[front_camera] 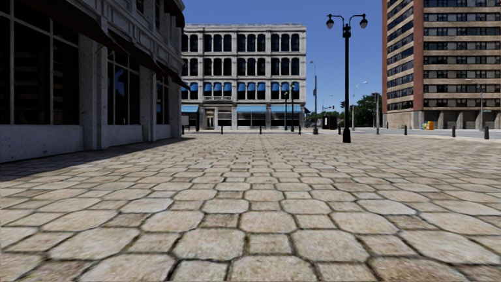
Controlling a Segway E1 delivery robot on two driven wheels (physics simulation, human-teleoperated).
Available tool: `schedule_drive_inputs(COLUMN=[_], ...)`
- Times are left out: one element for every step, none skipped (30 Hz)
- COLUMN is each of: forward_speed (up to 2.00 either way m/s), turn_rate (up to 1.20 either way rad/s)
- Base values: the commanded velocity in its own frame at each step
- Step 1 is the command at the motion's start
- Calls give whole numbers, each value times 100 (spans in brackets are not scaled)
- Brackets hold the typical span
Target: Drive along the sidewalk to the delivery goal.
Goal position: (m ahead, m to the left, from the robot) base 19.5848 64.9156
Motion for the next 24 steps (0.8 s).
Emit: schedule_drive_inputs(forward_speed=[200,200,200,200,200,200,200,200,200,200,200,200,200,200,200,200,200,200,200,200,200,200,200,200], turn_rate=[0,0,0,0,0,0,0,0,0,0,0,0,0,0,0,0,0,0,0,0,0,0,0,0])
